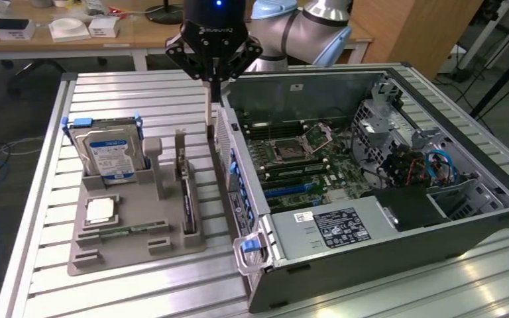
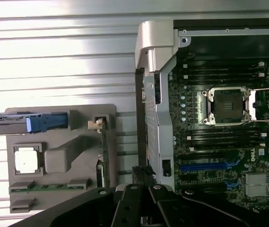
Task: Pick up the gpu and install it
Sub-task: 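Reach for the gpu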
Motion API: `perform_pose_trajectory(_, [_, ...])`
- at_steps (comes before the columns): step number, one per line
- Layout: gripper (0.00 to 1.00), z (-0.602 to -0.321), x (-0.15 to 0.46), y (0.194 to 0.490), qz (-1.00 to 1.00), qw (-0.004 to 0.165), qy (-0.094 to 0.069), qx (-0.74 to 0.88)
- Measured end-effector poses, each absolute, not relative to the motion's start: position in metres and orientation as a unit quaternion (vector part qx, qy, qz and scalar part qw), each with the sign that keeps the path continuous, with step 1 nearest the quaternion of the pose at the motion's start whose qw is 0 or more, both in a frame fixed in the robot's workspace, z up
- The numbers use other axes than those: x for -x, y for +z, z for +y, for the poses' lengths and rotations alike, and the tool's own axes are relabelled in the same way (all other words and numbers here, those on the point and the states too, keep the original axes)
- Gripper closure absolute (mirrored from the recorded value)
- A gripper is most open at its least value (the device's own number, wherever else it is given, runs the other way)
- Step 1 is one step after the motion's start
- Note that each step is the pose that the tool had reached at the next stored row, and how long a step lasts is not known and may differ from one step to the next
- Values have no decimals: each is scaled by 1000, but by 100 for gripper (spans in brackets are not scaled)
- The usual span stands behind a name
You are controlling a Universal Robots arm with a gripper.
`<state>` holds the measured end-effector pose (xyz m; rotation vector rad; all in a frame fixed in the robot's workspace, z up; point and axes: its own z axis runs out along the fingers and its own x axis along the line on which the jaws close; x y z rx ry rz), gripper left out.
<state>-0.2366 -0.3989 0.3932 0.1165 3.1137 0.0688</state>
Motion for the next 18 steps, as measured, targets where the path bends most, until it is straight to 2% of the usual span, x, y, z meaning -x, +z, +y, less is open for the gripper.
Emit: perform_pose_trajectory(18, [89,-399,261,393,999,12,22,-37])
